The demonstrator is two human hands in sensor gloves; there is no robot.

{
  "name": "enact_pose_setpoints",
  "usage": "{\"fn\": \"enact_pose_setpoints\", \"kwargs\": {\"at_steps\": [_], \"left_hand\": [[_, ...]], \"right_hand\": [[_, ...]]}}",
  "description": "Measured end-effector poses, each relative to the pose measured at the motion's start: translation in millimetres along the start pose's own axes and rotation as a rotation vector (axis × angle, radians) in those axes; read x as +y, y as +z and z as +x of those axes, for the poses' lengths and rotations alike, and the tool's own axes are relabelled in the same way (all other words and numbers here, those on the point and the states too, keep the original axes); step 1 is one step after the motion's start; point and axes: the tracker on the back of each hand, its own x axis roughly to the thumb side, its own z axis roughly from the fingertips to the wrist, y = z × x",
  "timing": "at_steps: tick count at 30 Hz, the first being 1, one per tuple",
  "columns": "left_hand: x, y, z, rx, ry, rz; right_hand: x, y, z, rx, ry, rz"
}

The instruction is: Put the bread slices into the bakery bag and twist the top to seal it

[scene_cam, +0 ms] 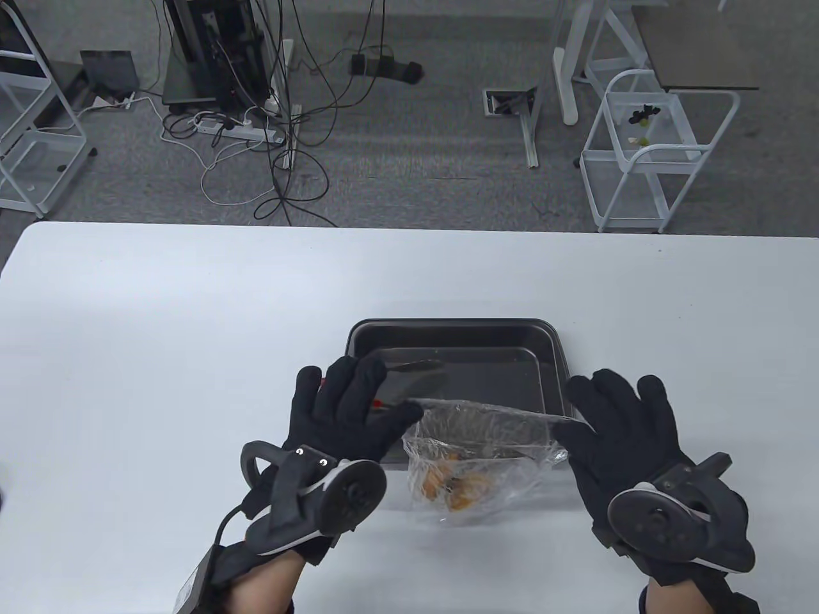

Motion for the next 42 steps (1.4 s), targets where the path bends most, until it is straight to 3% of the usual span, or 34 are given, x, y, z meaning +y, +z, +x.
{"fn": "enact_pose_setpoints", "kwargs": {"at_steps": [5, 9, 12, 15, 19, 21, 24, 29, 32, 35, 39, 42], "left_hand": [[-59, 27, -39, -0.021, 0.343, 0.036], [-118, 25, -50, -0.010, 0.544, -0.183], [-145, 19, -49, -0.032, 0.696, -0.262], [-161, 20, -45, -0.042, 0.828, -0.263], [-168, 19, -35, -0.065, 0.864, -0.288], [-167, 22, -30, -0.020, 0.834, -0.224], [-167, 27, -26, 0.051, 0.862, -0.088], [-165, 35, -29, 0.049, 0.940, -0.071], [-162, 40, -37, 0.091, 0.950, -0.049], [-163, 42, -46, 0.107, 1.004, -0.058], [-164, 42, -53, 0.101, 1.061, -0.084], [-164, 42, -52, 0.078, 1.067, -0.092]], "right_hand": [[4, -3, 17, -0.051, 0.054, -0.057], [6, -1, 21, -0.079, 0.072, -0.094], [5, 2, 21, -0.112, 0.058, -0.121], [5, 5, 21, -0.142, 0.046, -0.157], [6, 9, 26, -0.174, 0.035, -0.243], [7, 12, 28, -0.165, 0.023, -0.275], [12, 21, 29, -0.105, -0.013, -0.317], [29, 35, 13, 0.052, -0.126, -0.434], [40, 38, -8, 0.179, -0.272, -0.362], [59, 38, -34, 0.180, -0.609, -0.296], [102, 30, -49, 0.104, -1.024, 0.102], [125, 26, -39, 0.066, -1.047, 0.191]]}}
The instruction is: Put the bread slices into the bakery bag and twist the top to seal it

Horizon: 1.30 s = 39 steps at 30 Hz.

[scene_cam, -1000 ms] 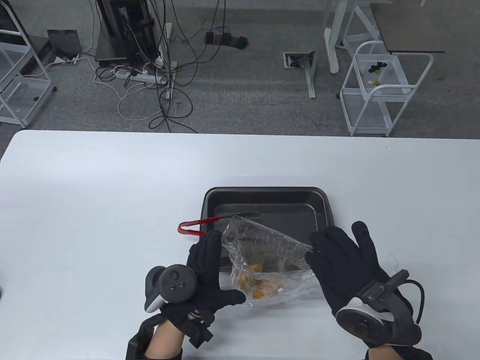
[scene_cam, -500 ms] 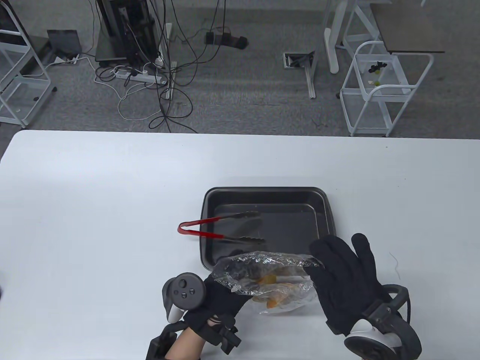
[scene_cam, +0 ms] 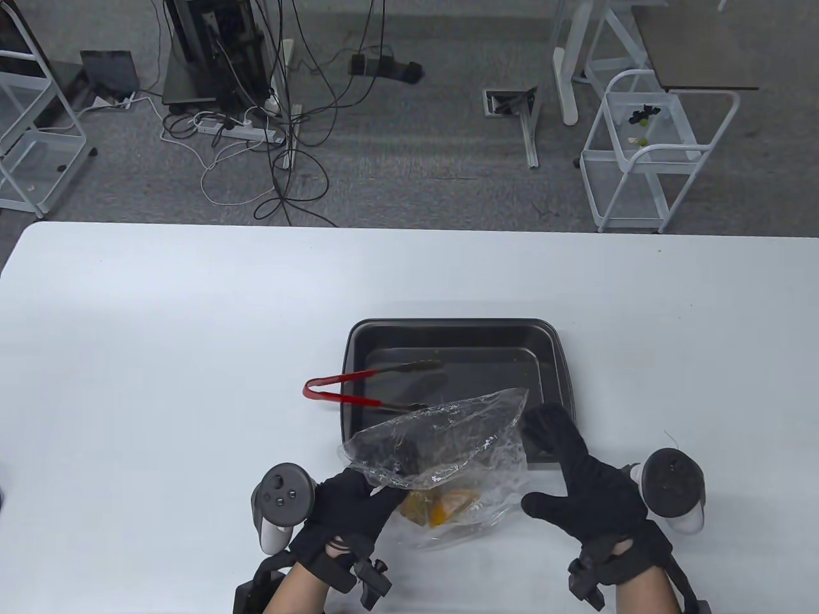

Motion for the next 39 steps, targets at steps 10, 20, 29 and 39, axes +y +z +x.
{"fn": "enact_pose_setpoints", "kwargs": {"at_steps": [10, 20, 29, 39], "left_hand": [[8, 3, 3, -0.054, -0.017, 0.018], [3, 1, 7, -0.031, 0.071, -0.349], [-25, 5, 30, -0.088, -0.160, -0.245], [-51, 9, 38, -0.087, -0.382, -0.085]], "right_hand": [[14, -4, -5, -0.020, 0.147, -0.192], [32, 3, 5, -0.074, 0.143, -0.186], [66, -3, 22, -0.063, 0.161, -0.252], [96, -12, 29, -0.001, 0.132, -0.204]]}}
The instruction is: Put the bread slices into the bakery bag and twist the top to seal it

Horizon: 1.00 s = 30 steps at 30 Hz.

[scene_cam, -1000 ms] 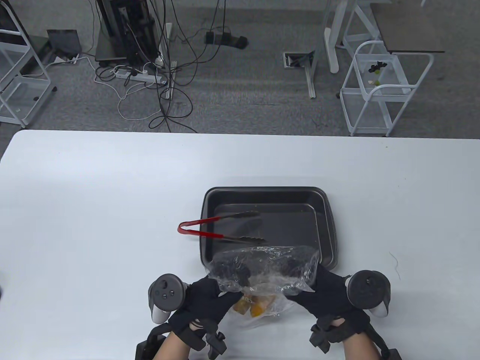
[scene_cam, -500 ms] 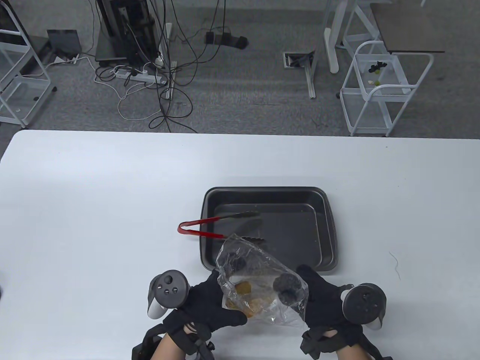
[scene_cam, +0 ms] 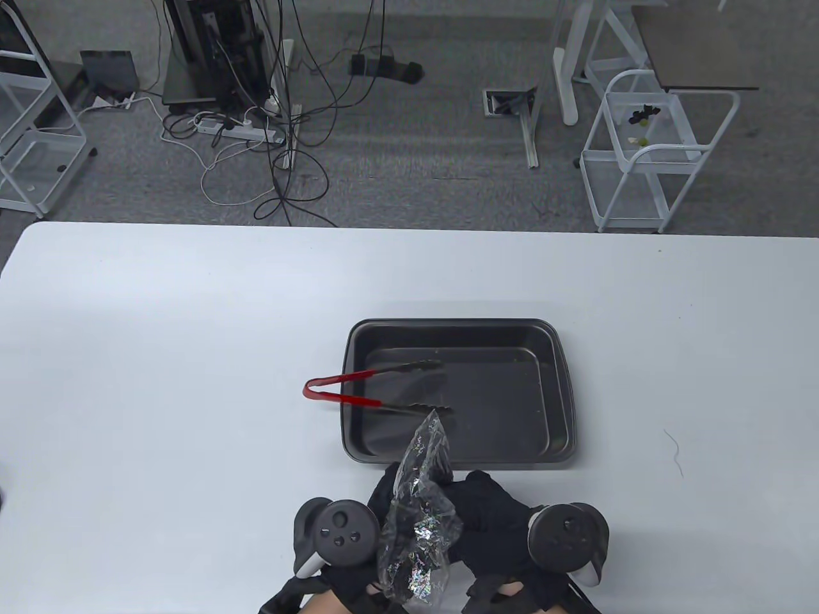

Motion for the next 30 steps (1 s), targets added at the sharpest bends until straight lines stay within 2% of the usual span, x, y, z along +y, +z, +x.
{"fn": "enact_pose_setpoints", "kwargs": {"at_steps": [2, 4, 6, 8, 10, 13, 17, 23, 27, 30], "left_hand": [[2, -1, -4, 0.031, -0.005, 0.048], [6, -2, -9, 0.039, 0.032, 0.049], [10, 0, -13, 0.044, 0.071, 0.074], [15, 2, -16, 0.046, 0.107, 0.091], [17, 2, -19, 0.028, 0.141, 0.077], [15, 0, -19, -0.006, 0.175, 0.031], [11, 0, -16, -0.035, 0.168, -0.005], [9, 1, -13, -0.062, 0.150, -0.002], [4, 3, -3, -0.027, 0.007, 0.033], [1, 5, 7, -0.019, -0.105, 0.081]], "right_hand": [[3, -1, 0, 0.012, -0.036, 0.076], [1, -1, 3, 0.017, -0.050, 0.137], [-7, 3, 7, -0.012, -0.008, 0.067], [-21, 8, 9, -0.030, 0.071, -0.085], [-35, 9, 7, -0.039, 0.153, -0.131], [-39, 6, -4, -0.006, 0.091, -0.007], [-40, 1, -11, -0.015, 0.032, 0.052], [-34, 3, -13, 0.044, 0.092, -0.125], [-17, 5, -5, 0.075, 0.088, -0.231], [-5, 5, 3, 0.049, 0.077, -0.240]]}}
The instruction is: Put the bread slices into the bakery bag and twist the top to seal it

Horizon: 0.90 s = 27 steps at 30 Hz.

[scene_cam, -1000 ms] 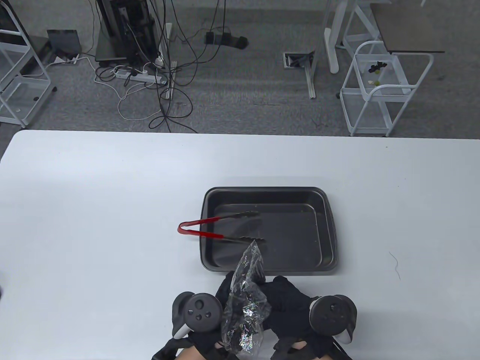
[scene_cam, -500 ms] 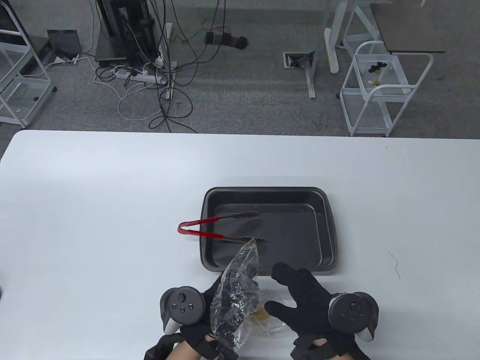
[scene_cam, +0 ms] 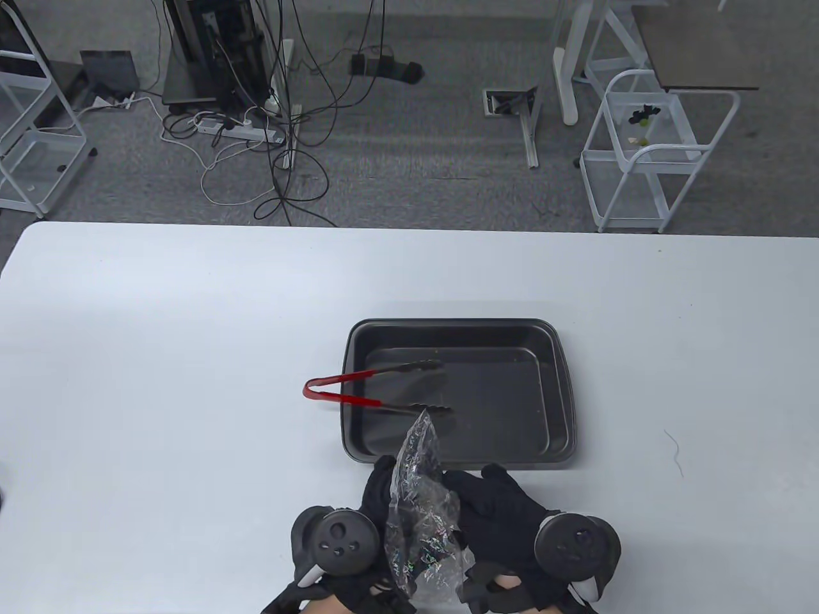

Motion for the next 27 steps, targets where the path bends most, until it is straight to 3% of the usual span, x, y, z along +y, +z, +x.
{"fn": "enact_pose_setpoints", "kwargs": {"at_steps": [8, 12, 14, 22, 24, 27], "left_hand": [[5, 3, 3, 0.034, -0.074, 0.078], [10, 2, -8, 0.060, -0.016, 0.076], [11, 0, -11, 0.074, 0.023, 0.071], [13, -2, -18, 0.096, 0.088, 0.048], [13, -4, -22, 0.104, 0.149, 0.019], [13, -13, -28, 0.131, 0.206, -0.026]], "right_hand": [[18, 7, 9, -0.042, -0.191, 0.205], [21, 2, 3, -0.015, -0.286, 0.437], [14, 1, 4, -0.006, -0.253, 0.501], [-37, 3, 8, -0.121, -0.043, 0.170], [-45, 1, 3, -0.142, -0.012, 0.226], [-52, -1, -2, -0.171, -0.004, 0.399]]}}
